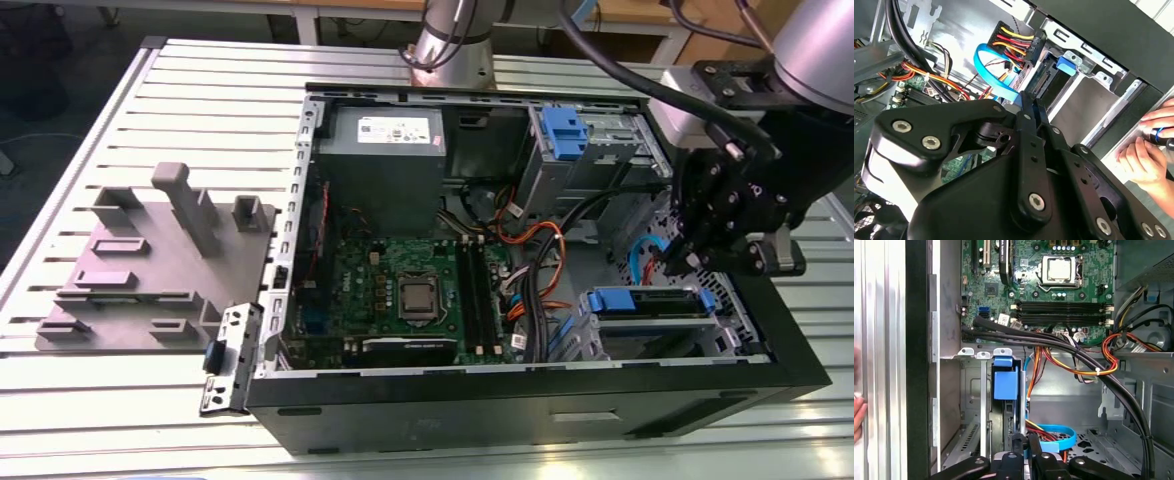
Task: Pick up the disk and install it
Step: 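Insert the first disk wire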
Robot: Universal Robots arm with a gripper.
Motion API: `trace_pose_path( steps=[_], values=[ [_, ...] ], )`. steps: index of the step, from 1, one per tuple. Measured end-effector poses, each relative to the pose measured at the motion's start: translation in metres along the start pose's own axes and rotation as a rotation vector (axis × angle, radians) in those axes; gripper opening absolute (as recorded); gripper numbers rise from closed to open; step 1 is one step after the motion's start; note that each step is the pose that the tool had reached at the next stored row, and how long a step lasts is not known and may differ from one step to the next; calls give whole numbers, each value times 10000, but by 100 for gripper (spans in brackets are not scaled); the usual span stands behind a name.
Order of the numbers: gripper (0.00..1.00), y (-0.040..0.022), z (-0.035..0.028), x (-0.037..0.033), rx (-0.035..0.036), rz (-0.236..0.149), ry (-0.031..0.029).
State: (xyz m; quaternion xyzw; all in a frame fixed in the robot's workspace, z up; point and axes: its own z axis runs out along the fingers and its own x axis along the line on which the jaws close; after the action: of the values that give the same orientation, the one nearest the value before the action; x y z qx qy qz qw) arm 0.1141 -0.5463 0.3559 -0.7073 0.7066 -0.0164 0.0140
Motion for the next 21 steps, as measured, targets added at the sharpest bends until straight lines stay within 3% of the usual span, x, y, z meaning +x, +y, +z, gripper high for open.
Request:
trace_pose_path(
  steps=[4,11,21],
  values=[
    [16,31,7,16,128,-62,-2],
    [16,65,33,35,268,-140,7],
    [16,102,94,48,321,-153,10]
  ],
)
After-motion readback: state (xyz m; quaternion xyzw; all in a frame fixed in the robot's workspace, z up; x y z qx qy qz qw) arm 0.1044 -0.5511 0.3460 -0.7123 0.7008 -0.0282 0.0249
